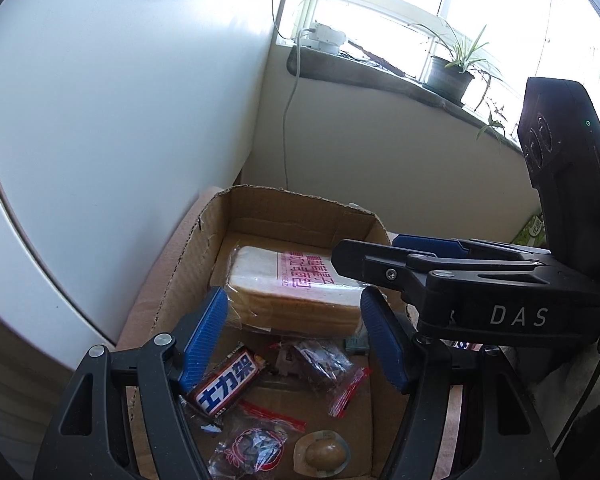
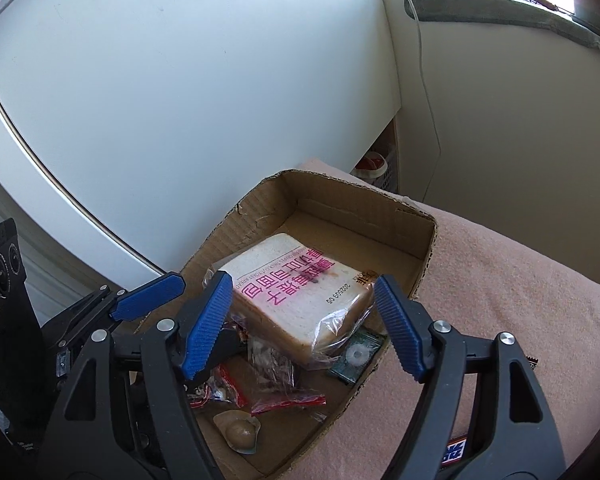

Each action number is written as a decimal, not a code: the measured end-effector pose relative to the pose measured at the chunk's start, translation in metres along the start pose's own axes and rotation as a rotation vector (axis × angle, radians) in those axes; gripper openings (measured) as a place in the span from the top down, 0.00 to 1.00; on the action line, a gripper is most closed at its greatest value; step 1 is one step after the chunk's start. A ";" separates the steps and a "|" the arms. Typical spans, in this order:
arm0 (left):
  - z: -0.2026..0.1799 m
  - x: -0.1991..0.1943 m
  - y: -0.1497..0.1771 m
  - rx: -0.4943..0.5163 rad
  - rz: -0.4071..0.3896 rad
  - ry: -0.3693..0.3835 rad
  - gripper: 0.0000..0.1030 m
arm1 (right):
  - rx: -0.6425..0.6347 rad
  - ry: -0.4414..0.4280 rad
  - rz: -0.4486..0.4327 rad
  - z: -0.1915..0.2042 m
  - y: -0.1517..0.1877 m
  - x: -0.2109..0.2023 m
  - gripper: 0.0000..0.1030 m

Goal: Organize snacks
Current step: 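Move both tools back from the box to the remaining snacks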

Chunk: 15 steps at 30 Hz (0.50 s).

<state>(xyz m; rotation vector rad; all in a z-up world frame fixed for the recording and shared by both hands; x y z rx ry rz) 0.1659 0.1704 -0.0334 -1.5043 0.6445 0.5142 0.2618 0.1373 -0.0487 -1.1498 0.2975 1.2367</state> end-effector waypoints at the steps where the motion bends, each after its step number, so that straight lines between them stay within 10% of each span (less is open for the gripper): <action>1: 0.000 -0.001 0.001 0.000 -0.001 -0.001 0.34 | -0.003 0.003 -0.003 0.000 0.000 -0.001 0.26; 15: -0.022 -0.020 0.005 0.037 -0.028 -0.013 0.34 | -0.002 0.058 -0.064 -0.015 0.011 -0.032 0.23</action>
Point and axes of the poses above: each gripper's, at about its wrist camera, not at the fingertips, and x roughly the way its jaws point, z to its left, y to its underside, the point moved 1 cm from there along x, roughly the way its jaws point, and after that the axes turned 14 degrees about x, right-handed, at the moved point
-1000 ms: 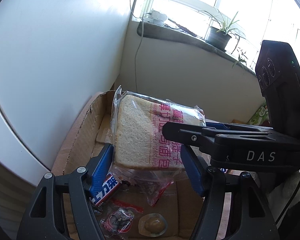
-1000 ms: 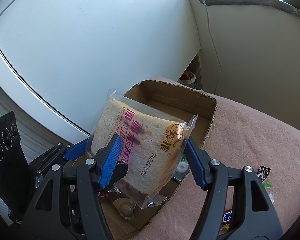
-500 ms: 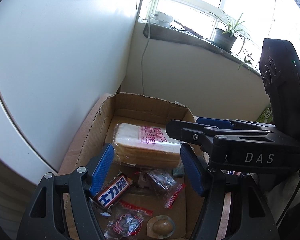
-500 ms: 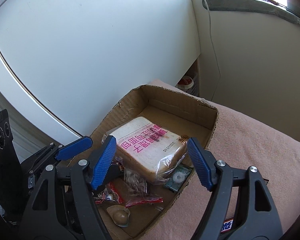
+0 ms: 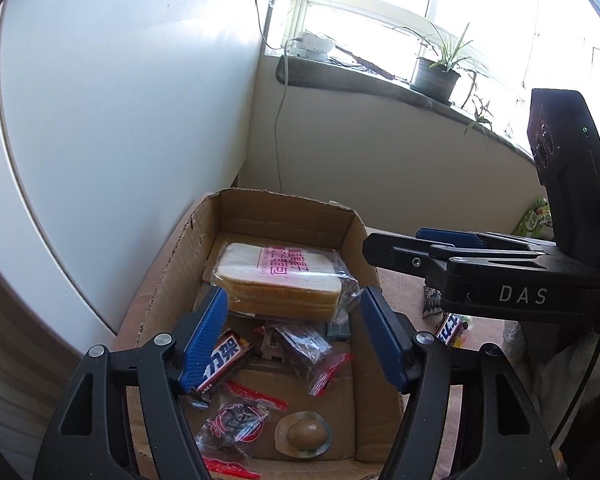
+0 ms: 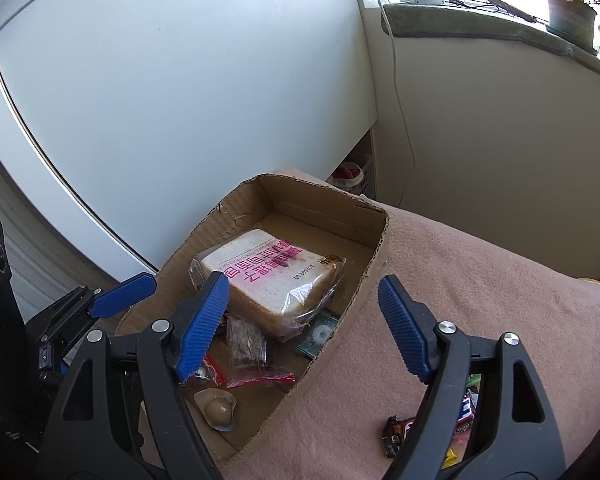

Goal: Organize snacks
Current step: 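Move both tools back from the box to the remaining snacks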

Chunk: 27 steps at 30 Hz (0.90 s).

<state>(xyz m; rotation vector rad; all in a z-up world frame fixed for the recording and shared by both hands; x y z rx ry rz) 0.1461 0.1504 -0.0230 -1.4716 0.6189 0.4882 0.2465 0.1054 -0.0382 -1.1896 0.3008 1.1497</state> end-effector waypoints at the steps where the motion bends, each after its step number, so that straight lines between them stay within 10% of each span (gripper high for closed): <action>1: -0.003 -0.002 0.001 0.004 -0.004 0.001 0.34 | 0.000 0.006 -0.006 -0.003 0.002 -0.004 0.22; 27: -0.099 -0.014 0.027 0.076 -0.008 0.160 0.46 | -0.024 0.208 -0.109 -0.121 0.076 -0.106 0.22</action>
Point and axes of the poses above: each gripper's, at about its wrist camera, not at the fingertips, and x roughly the way its jaws point, z to its left, y to its underside, the point moved 1 cm from there along x, roughly the way its jaws point, and after that the axes turned 14 degrees about x, right-handed, at the moved point
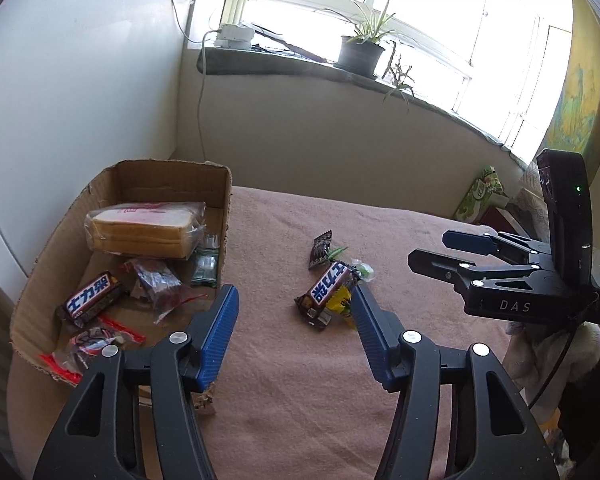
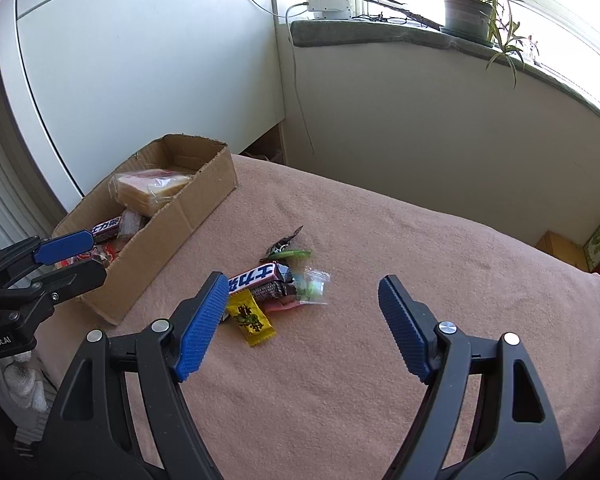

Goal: Organize snacks
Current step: 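Move both tools back from the box to the remaining snacks, then move right tool to the clear green-candy bag while left tool moves to the yellow candy packet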

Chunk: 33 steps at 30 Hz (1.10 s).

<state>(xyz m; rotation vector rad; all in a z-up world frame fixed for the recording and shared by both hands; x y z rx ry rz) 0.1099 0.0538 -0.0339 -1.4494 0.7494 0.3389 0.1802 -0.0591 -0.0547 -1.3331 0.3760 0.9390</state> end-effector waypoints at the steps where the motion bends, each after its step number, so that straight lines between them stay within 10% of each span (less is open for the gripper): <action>1: -0.003 0.003 0.002 0.001 0.009 0.012 0.51 | -0.003 -0.001 0.009 -0.004 0.003 0.000 0.22; 6: -0.020 0.017 0.010 0.015 0.053 0.045 0.60 | 0.054 -0.013 0.054 -0.025 0.008 0.013 0.23; 17: -0.028 0.030 0.017 0.011 0.097 0.039 0.65 | 0.030 -0.146 0.174 -0.009 -0.017 0.054 0.63; 33: -0.048 0.075 0.021 -0.052 0.188 0.133 0.65 | -0.060 -0.113 0.227 -0.027 -0.009 0.080 0.65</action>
Point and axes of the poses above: each gripper's, at about its wrist camera, not at the fingertips, and x roughly the way its jaws point, z to its left, y to its underside, the point moved 1 cm from there along x, roughly the way its jaws point, and after that the axes turned 14 degrees about x, right-handed, at the moved point
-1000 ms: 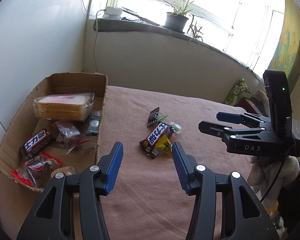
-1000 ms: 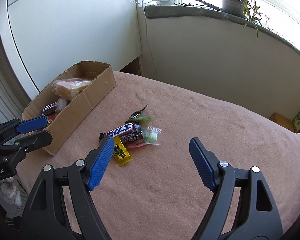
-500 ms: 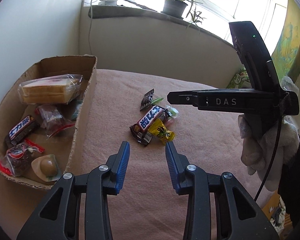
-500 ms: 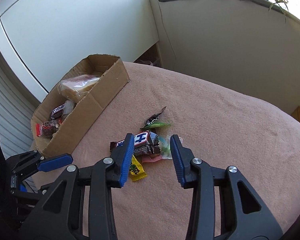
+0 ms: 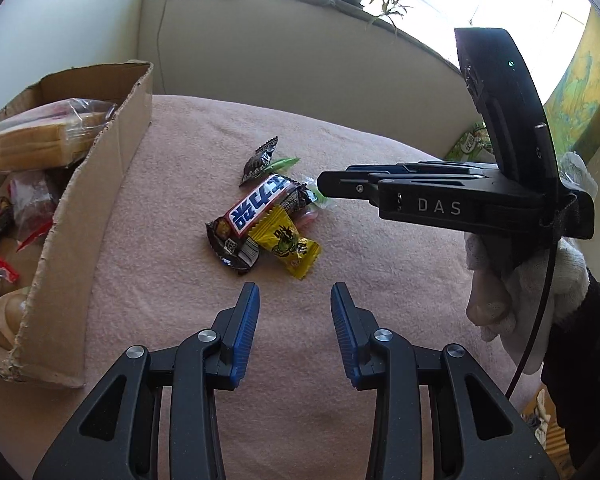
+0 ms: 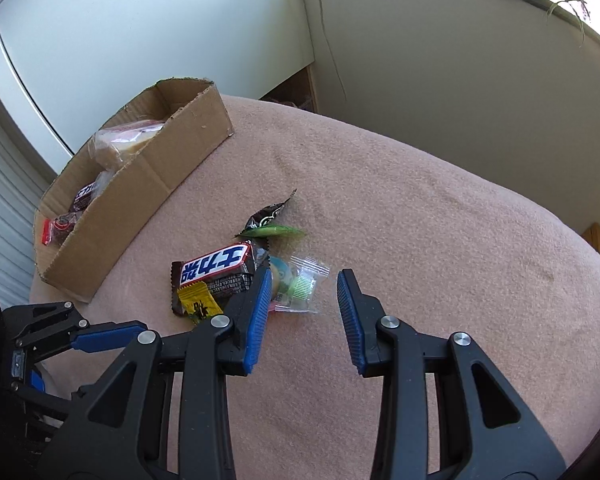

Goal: Organize snacks
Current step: 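Move right tool to the clear green-candy bag while left tool moves to the yellow candy packet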

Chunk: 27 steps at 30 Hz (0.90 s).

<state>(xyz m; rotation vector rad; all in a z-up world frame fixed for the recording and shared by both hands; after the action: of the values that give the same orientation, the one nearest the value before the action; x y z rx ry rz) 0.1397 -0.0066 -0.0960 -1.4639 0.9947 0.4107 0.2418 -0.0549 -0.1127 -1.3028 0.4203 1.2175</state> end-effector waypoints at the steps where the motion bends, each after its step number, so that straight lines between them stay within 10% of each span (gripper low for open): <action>1: 0.000 0.002 -0.001 -0.007 0.004 0.002 0.65 | -0.018 0.004 0.002 -0.001 0.002 0.001 0.65; 21: -0.014 0.040 -0.025 0.028 0.034 -0.121 0.57 | -0.079 0.024 0.009 -0.001 -0.001 0.026 0.61; 27: -0.026 0.047 -0.025 0.096 0.041 -0.165 0.81 | -0.105 0.047 0.002 0.003 -0.001 0.027 0.75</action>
<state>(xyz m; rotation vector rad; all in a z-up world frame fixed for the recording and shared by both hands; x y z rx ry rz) 0.1775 -0.0493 -0.1118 -1.3031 0.9017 0.4986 0.2519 -0.0398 -0.1336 -1.4234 0.3951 1.2261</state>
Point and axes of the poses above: each gripper's, at about its wrist camera, not at the fingertips, and x roughly the way its jaws point, z to its left, y to its underside, the point moved 1 cm from there along x, roughly the way its jaws point, and after that the axes turned 14 degrees about x, right-handed, at the moved point
